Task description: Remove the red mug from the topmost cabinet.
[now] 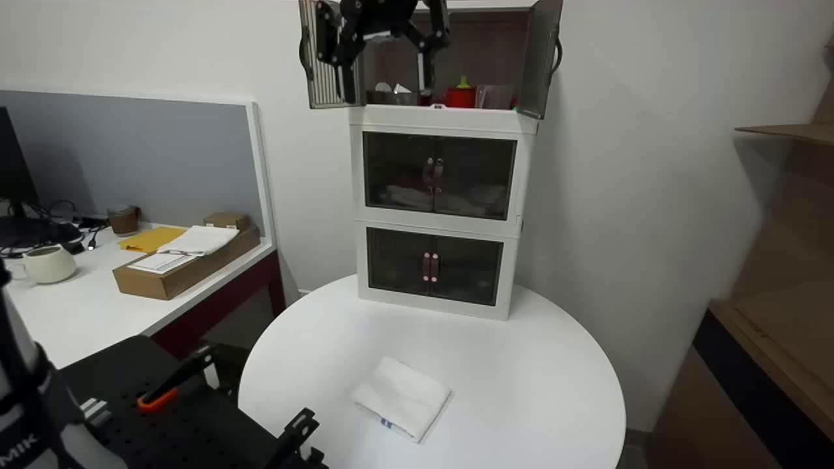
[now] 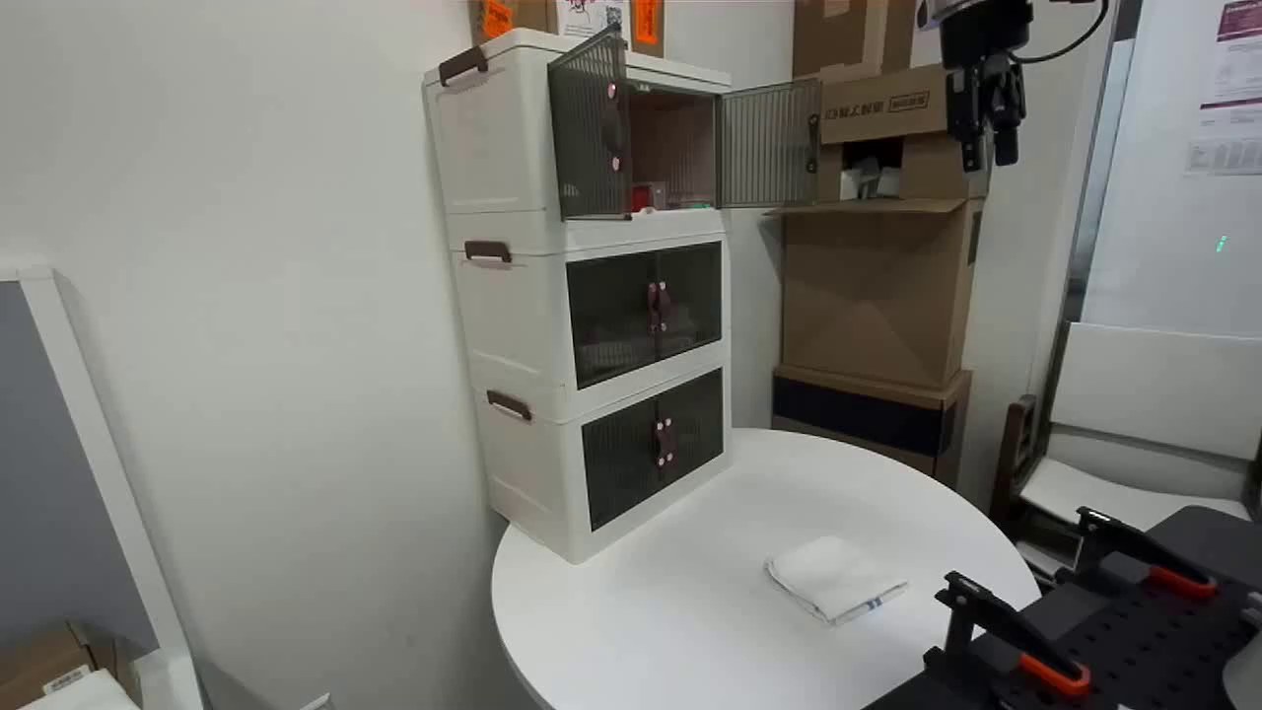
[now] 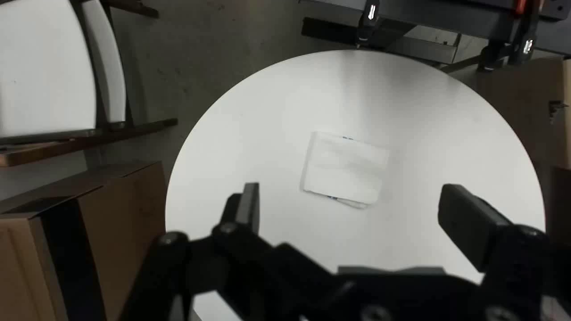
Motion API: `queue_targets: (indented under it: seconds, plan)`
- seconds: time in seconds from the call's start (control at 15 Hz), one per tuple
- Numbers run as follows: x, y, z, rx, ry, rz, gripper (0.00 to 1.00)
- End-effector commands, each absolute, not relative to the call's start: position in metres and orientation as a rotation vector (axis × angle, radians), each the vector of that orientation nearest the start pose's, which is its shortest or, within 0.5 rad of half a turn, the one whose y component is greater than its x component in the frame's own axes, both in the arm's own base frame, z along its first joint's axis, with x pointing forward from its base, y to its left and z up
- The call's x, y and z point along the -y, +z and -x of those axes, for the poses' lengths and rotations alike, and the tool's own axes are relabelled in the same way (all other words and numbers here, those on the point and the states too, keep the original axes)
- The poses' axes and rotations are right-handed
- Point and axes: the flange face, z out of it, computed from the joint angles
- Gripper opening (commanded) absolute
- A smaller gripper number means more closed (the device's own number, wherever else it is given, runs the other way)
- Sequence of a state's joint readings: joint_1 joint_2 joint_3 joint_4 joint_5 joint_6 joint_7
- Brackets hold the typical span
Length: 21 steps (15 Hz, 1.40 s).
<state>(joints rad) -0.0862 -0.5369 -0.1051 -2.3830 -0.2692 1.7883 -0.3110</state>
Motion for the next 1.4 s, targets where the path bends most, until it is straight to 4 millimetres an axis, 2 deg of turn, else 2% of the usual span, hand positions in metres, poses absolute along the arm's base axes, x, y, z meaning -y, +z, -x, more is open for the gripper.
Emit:
queue_targets:
  seconds: [0.0,0.27,0.33,0.4,0.67,1.07,1.33]
  plan:
    - [0.099,0.511,-0.373,0.335,0.178,3.307,1.0]
    - [0.099,0.511,-0.373,0.335,0.178,3.307,1.0]
    - [0.095,0.508,-0.379,0.265,0.075,3.303,1.0]
    - [0.092,0.507,-0.391,0.191,-0.034,3.272,1.0]
    - [0.083,0.517,-0.449,0.117,-0.451,3.216,1.0]
    - [0.095,0.535,-0.545,0.047,-1.055,3.015,1.0]
    - [0.085,0.534,-0.599,0.013,-1.25,2.854,1.0]
